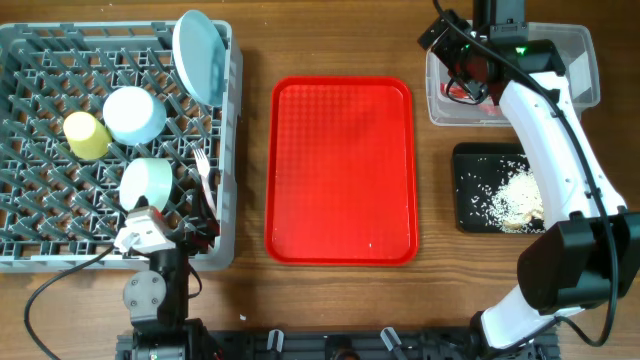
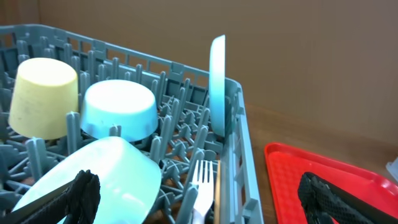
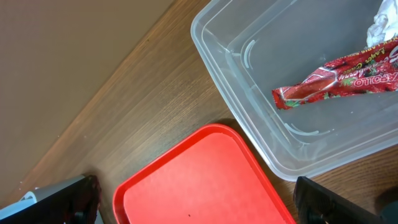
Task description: Sort waste into correct bins and load items into the dishwasher rack
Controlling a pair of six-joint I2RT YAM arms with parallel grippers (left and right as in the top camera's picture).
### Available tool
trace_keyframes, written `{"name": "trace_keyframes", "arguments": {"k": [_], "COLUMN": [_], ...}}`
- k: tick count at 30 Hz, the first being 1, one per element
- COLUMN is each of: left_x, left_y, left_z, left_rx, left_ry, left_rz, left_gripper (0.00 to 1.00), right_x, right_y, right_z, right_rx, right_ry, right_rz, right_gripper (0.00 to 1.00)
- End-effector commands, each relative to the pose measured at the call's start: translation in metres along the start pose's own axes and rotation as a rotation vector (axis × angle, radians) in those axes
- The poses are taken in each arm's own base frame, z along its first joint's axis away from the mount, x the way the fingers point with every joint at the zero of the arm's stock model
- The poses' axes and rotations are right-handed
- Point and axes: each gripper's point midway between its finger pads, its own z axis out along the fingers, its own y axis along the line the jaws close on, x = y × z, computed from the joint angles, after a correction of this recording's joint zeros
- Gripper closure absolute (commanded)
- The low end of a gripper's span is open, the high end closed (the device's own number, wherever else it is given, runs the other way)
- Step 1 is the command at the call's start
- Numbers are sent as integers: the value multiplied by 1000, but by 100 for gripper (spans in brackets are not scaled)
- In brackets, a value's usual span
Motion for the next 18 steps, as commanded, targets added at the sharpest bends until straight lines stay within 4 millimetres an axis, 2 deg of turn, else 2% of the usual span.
{"name": "trace_keyframes", "arguments": {"k": [1,7,18], "left_x": [1,4,4], "left_y": [-1,-14,-14], "left_z": [0,-1,-1], "left_rx": [13,63,64], "left_ry": [0,13,13], "left_rz": [11,16,16], "left_gripper": [0,0,0], "right_x": [-4,-4,-4], "right_y": [-1,-1,-1], "right_z": [-3,-3,-3], "right_rx": [4,4,4], "right_ry": [-18,-18,-18], "right_rz": [-12,-12,-12], "right_gripper": [0,0,0]}}
